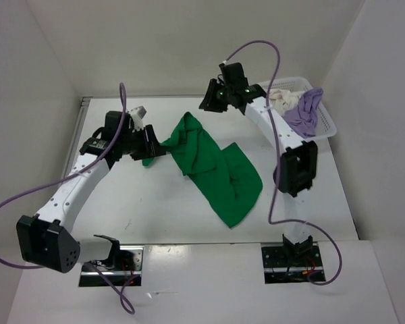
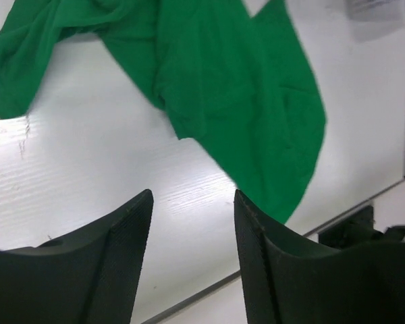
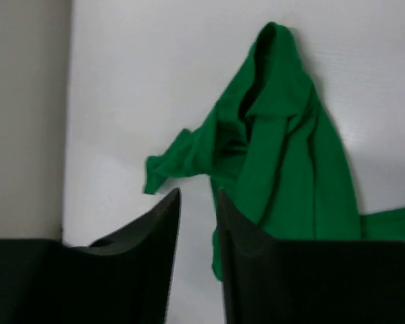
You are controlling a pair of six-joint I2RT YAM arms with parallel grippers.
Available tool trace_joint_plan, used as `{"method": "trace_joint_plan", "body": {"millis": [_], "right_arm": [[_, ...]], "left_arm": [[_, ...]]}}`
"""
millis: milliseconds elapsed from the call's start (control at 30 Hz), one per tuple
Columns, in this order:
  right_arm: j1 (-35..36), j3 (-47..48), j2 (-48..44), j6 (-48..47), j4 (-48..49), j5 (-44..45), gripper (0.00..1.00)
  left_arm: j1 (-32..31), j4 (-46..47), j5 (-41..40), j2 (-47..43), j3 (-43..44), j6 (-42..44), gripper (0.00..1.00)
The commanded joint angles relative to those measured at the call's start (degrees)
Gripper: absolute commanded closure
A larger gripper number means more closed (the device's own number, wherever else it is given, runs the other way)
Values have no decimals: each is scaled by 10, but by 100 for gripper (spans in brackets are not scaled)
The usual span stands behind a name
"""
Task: Fold and stack the t-shirts
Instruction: Move the tshirt to the center of the board
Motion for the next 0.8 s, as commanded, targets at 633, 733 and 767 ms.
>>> {"method": "trace_joint_plan", "body": {"millis": [633, 733, 767], "right_arm": [[58, -847, -573, 208, 107, 74, 58], [58, -879, -613, 235, 84, 91, 55], [58, -894, -624, 252, 84, 91, 53]], "left_arm": [[-108, 168, -73, 291, 21, -25, 21], [-108, 182, -62, 311, 29, -31, 20], [-108, 182, -55, 318, 29, -31, 20]]}}
